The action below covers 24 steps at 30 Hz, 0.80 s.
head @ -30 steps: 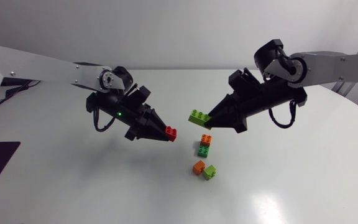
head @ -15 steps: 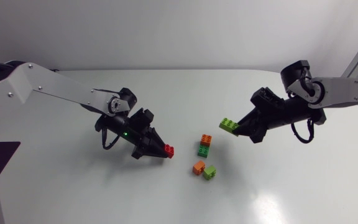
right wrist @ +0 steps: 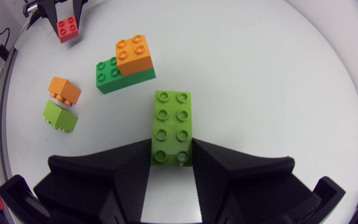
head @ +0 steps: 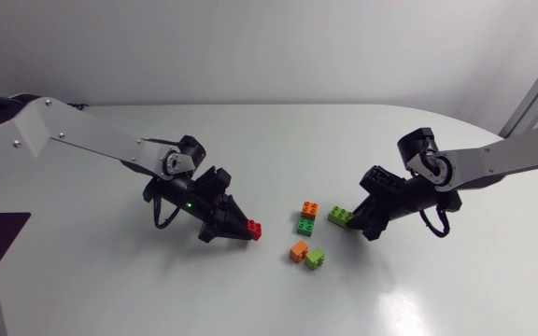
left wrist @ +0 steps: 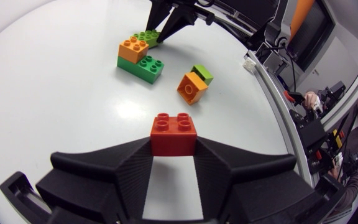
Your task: Separate the duplo bricks
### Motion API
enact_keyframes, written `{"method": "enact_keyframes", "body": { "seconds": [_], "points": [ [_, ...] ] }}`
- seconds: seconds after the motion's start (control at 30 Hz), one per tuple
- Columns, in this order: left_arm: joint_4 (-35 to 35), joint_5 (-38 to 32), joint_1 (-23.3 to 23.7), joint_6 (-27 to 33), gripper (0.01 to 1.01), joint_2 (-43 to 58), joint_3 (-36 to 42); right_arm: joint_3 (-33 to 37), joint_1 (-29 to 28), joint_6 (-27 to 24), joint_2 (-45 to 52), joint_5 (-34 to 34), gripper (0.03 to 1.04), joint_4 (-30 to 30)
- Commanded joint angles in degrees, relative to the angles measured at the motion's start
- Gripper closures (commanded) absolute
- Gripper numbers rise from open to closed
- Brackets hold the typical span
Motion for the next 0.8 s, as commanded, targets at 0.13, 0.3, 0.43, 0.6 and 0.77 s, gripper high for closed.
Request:
{"method": "enact_keyframes", "body": {
  "seconds": [0.13, 0.3, 0.43, 0.6, 0.77],
  "points": [
    [1.7, -0.6, -0.6, -0.5, 0.782, -1.3, -2.5, -1.9, 0.5, 1.4, 0.2, 0.6, 0.06, 0.2],
    [4.4, -2.2, -0.8, -0.5, 0.580, -1.1, -4.7, -2.9, 1.3, 1.5, -3.5, 0.4, 0.06, -0.1],
    [6.1, -3.6, -0.6, -0.5, 0.541, -1.1, -6.4, -3.4, 2.3, 1.9, -5.0, 0.2, 0.06, -0.5],
    [6.9, -4.2, 0.4, -0.1, 0.326, -1.3, -7.7, -3.6, 2.8, 1.9, -6.1, 0.0, 0.06, -0.9],
    [7.9, -4.5, 1.1, 0.1, 0.131, -3.0, -9.4, -4.1, 0.6, 0.3, -12.9, -0.9, 0.06, -4.9]
  ]
}}
